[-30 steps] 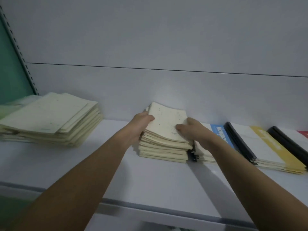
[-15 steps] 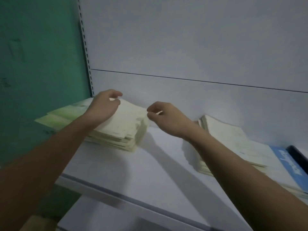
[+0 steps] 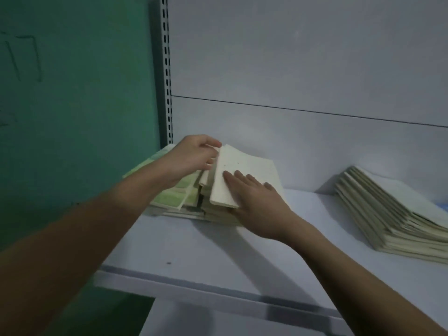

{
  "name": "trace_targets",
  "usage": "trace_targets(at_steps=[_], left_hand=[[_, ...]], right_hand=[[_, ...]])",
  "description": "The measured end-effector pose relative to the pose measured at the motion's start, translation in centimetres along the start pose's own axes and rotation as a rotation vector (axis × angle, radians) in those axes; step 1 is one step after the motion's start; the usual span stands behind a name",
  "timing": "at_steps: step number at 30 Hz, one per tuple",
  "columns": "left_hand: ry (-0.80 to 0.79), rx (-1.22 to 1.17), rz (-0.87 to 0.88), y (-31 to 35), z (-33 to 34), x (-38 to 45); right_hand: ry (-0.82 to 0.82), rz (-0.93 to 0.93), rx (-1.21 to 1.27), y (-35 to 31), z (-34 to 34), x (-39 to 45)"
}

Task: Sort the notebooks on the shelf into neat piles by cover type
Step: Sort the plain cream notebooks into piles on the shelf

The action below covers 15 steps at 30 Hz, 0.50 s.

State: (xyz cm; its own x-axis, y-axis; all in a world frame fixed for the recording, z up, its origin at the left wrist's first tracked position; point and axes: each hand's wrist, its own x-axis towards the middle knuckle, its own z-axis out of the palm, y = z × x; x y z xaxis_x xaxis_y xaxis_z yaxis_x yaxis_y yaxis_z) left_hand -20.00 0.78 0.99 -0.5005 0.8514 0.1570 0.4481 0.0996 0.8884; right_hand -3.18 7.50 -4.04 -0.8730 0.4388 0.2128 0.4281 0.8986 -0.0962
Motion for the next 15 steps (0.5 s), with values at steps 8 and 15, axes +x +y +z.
trace_targets(at_steps=[8, 15], left_hand=[[-0.225, -0.678, -0.170, 3.4, -0.3, -0.7], [-0.203, -0.807, -0.236, 2.4, -2.0, -1.2]], right_hand=[[0.463, 0.160, 0.547, -1.7, -6.5, 1.6], [0.057, -0.100, 0.189, -3.1, -5.5, 2.3]])
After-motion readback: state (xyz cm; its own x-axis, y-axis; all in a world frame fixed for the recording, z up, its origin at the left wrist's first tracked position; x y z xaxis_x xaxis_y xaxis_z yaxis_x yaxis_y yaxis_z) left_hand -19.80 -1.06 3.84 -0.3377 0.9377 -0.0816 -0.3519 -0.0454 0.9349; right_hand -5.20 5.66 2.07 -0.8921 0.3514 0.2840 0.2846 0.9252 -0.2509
